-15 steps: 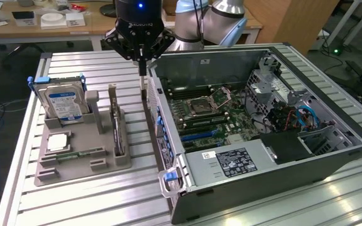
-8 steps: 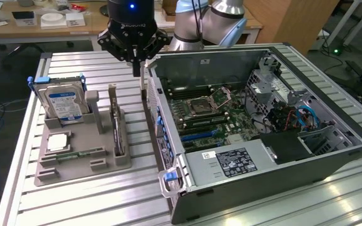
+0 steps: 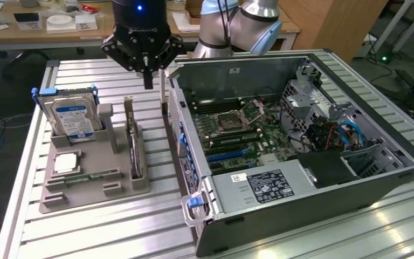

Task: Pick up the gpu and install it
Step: 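Reach for the gpu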

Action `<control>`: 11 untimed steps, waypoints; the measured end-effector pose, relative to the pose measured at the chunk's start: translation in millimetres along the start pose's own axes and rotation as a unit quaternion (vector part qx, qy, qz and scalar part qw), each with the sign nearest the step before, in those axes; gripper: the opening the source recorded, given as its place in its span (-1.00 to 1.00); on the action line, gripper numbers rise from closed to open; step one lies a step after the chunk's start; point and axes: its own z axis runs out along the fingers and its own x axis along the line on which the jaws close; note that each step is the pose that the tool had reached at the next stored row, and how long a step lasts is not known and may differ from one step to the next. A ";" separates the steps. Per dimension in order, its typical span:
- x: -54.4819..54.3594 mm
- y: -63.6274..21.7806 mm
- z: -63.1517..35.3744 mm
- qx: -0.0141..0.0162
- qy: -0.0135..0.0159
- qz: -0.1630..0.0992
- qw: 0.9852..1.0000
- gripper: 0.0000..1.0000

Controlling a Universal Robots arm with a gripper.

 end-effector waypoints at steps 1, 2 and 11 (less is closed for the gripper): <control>1.8 -0.1 0.1 0.000 0.000 0.000 1.000 -0.79; 3.4 -0.3 0.2 0.000 0.000 0.000 1.000 -0.79; 17.1 -1.3 1.1 0.001 0.000 0.000 1.000 -0.79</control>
